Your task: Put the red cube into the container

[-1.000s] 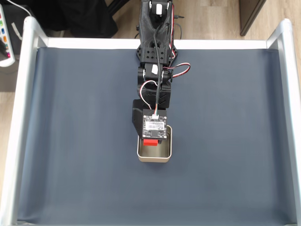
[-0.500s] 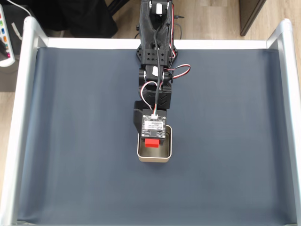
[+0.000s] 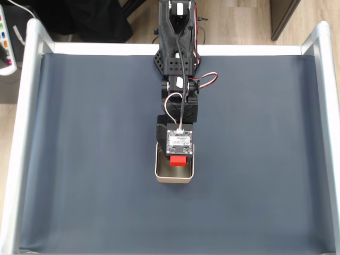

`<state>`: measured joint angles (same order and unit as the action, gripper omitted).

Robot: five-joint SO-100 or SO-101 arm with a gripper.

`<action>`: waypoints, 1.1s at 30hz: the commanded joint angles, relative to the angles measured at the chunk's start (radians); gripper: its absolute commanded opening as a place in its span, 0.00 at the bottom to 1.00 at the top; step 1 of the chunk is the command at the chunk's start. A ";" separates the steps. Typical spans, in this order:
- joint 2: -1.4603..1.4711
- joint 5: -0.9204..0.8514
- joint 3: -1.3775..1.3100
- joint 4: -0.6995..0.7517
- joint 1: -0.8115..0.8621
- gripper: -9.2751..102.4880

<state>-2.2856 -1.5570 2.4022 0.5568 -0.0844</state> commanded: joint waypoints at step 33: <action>-0.571 -0.038 0.143 0.419 0.052 0.08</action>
<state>-2.8026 -1.5815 2.5464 0.9112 -0.0307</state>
